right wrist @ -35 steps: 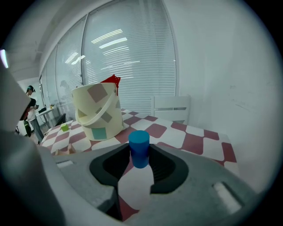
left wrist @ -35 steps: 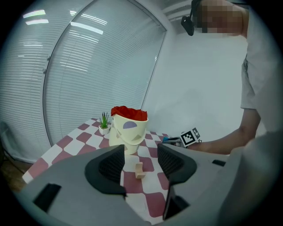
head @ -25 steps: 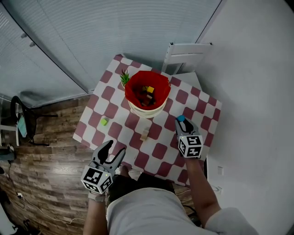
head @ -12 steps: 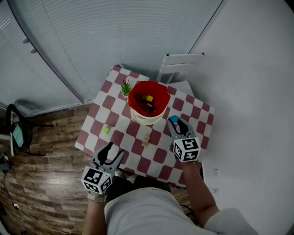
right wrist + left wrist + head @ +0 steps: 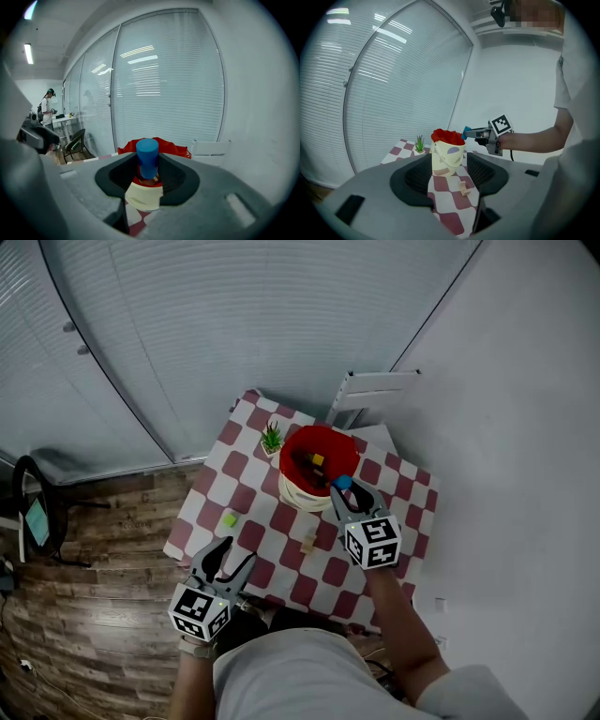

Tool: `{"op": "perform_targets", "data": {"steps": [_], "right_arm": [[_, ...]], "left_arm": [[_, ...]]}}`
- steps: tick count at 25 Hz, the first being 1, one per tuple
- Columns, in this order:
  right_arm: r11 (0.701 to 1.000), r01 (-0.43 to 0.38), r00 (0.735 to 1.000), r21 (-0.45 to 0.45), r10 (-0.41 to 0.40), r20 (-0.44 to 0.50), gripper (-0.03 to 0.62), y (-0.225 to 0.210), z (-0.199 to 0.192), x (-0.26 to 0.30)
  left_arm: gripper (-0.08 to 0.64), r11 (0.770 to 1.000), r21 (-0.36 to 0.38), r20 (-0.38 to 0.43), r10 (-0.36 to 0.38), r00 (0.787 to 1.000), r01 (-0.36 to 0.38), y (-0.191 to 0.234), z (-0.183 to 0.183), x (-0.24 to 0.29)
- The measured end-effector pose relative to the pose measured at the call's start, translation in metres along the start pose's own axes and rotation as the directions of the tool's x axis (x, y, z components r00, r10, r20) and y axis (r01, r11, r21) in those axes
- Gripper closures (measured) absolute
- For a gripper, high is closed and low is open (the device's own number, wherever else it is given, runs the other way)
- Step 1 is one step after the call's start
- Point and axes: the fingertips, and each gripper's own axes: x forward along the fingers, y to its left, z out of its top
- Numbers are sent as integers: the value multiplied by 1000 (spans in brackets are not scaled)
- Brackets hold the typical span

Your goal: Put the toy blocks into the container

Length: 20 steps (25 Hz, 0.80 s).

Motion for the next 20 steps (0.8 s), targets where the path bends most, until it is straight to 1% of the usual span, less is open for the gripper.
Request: {"op": "perform_targets", "data": {"steps": [4,11,17,20], "right_arm": [[1000,-22,999,-21,21,-29,459,6,6,21],[997,-66,992,-39,61,-110,457,14,3,50],[992,-108,981,-58,97,-166,457,20,-3,64],[992,-117,978,-57,105,-178,457,21,-7,65]], "left_arm": [[341,1000,-6,3,21,1000,-21,11,1,-10],[341,996,-41,9,78,997,-77,30,-4,-25],[341,991,-66,12,116,993,-115,33,-9,-30],[341,989,-75,8,130,991,-129,30,-13,-34]]}}
